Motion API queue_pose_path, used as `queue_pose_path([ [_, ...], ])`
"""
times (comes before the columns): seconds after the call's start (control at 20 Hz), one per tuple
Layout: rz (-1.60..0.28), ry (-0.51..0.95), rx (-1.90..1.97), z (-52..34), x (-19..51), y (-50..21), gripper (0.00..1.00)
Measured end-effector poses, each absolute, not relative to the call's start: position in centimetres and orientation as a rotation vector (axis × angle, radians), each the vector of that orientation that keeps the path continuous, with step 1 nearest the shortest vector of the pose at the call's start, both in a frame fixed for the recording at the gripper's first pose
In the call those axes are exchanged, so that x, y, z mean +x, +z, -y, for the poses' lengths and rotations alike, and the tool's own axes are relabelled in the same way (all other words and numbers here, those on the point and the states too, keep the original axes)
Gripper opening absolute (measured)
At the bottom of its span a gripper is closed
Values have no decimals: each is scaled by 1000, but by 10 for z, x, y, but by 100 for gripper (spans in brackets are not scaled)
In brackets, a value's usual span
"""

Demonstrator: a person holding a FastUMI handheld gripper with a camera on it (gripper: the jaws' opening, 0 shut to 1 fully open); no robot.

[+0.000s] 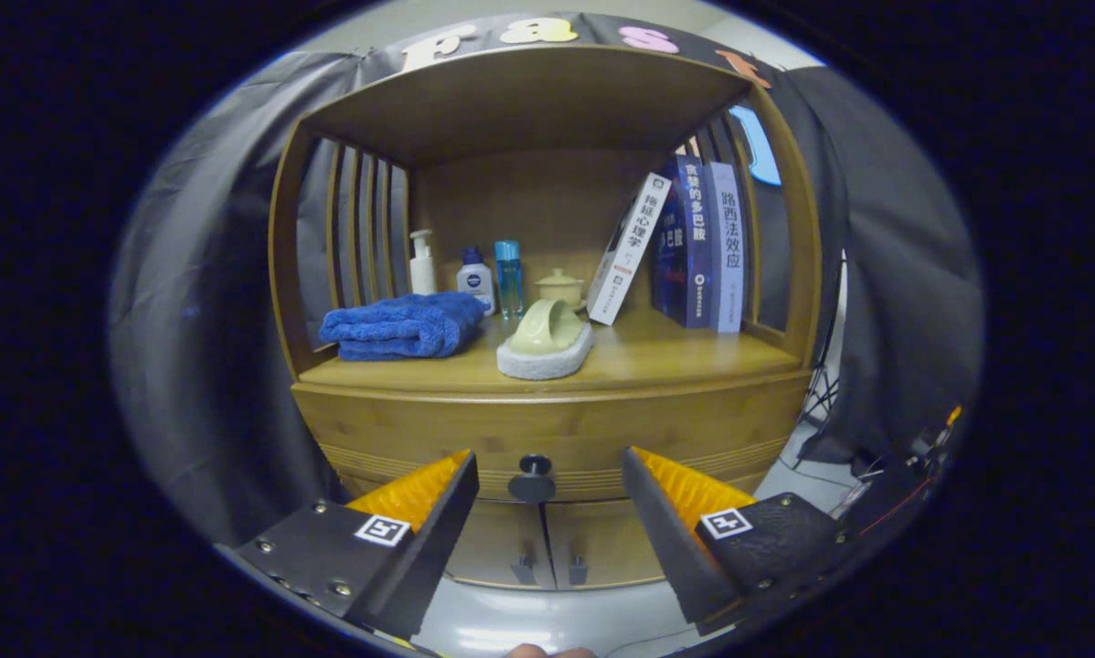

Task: Pull open the drawer, take out the items inside it, and place them on the countertop above the cabinet.

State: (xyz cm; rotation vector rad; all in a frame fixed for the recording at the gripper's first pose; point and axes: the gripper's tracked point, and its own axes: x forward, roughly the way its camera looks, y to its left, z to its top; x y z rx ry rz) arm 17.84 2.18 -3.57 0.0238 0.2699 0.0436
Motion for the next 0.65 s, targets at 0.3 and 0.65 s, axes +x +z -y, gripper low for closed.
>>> queue_pose_path([
  [0.3, -275, -6, -17, 40, 163, -8, 100],
  [0.65, -364, -30, -51, 101, 144, -31, 100],
])
